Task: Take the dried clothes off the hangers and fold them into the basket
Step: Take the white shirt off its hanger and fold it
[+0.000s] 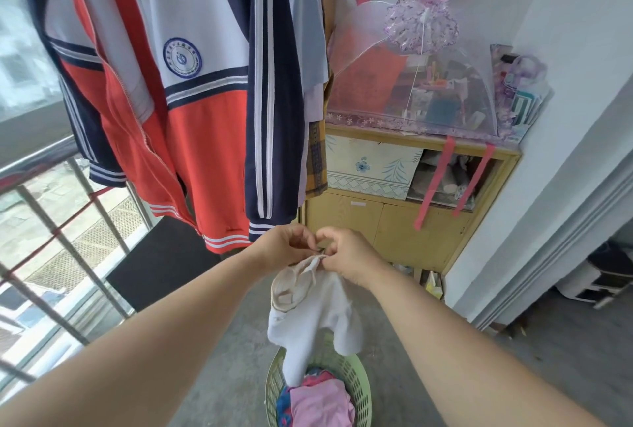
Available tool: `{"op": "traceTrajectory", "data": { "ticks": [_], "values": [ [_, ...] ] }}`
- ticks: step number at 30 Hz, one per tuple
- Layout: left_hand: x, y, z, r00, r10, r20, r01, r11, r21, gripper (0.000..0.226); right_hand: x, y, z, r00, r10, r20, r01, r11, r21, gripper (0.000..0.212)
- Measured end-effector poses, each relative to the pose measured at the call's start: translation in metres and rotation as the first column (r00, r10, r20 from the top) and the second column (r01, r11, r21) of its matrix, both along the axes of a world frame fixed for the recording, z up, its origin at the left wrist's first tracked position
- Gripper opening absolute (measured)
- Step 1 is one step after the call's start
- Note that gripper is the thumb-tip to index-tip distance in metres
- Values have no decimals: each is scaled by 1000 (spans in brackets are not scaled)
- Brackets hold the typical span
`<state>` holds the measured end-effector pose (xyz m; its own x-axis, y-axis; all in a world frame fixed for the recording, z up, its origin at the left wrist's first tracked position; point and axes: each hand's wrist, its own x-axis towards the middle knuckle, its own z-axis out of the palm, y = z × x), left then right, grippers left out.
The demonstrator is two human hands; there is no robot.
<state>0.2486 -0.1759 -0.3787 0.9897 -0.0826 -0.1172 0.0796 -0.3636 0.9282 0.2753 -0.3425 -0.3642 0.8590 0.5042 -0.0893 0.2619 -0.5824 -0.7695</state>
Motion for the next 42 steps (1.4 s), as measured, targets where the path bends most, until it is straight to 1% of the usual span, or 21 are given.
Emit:
{"op": "traceTrajectory", "data": {
  "ticks": [2,5,6,8,9,11,14,16,19,21,23,25,26,28,30,32,33,36,39,41,42],
  "values": [
    [1,0,1,999,32,-23,-32,999,-12,17,1,1,-1,999,-29,24,30,999,-30,12],
    [0,-2,10,993,13,-118,-33,985,-170,8,2,0,-4,996,-71,46,74,995,-67,22],
    [-1,-1,11,991,-9,-130,-15,982,-187,9,2,-1,-5,995,-82,53,85,994,-70,23],
    [0,6,7,992,-64,-106,55,994,-91,20,4,-3,-6,992,-114,52,116,992,-52,23],
    [0,9,3,995,-65,-78,66,998,14,21,4,-4,-7,991,-125,46,127,991,-41,22],
    [0,13,-2,1000,-2,-2,2,975,221,15,5,-5,-6,993,-116,36,117,992,-41,23],
    [0,13,-3,998,7,57,-27,938,346,17,5,-4,-5,997,-73,33,74,995,-60,26],
    [-1,13,-3,999,-23,31,10,929,371,26,4,-5,-4,999,-44,31,46,997,-70,25],
    [-2,13,-2,999,-50,-12,49,871,488,35,3,-6,-4,1000,-7,31,10,997,-73,21],
    [0,10,-2,999,-8,-41,29,828,560,33,3,-6,-3,999,0,38,3,997,-80,18],
    [0,5,0,991,38,-128,52,772,633,25,3,-5,-3,999,-6,42,9,996,-90,18],
    [0,3,2,970,114,-213,66,726,685,19,4,-5,-2,999,-15,49,20,994,-104,24],
    [1,3,3,957,160,-242,54,723,689,22,4,-4,-2,998,-15,55,21,993,-120,26],
    [5,2,5,909,249,-335,11,788,615,35,4,-3,-2,998,-2,68,12,988,-153,23],
    [7,1,5,829,326,-455,-109,891,441,39,3,-2,-3,997,9,76,5,984,-179,17],
    [3,-1,8,758,379,-531,-279,924,262,40,3,-1,-5,997,11,82,6,979,-202,15],
    [1,2,8,757,373,-536,-328,927,182,42,2,-1,-5,996,15,88,4,977,-215,15],
    [-4,9,7,807,248,-537,-282,959,19,52,2,-1,-6,994,18,111,10,969,-246,16],
    [-10,14,9,815,125,-565,-238,963,-130,54,3,-2,-7,992,-2,127,33,969,-244,18],
    [-13,14,12,836,27,-547,-118,984,-133,53,3,-2,-8,990,-5,139,39,970,-241,17],
    [-14,14,14,845,-10,-535,-31,997,-67,52,3,-2,-9,990,-8,142,41,972,-231,16]
  ]
}}
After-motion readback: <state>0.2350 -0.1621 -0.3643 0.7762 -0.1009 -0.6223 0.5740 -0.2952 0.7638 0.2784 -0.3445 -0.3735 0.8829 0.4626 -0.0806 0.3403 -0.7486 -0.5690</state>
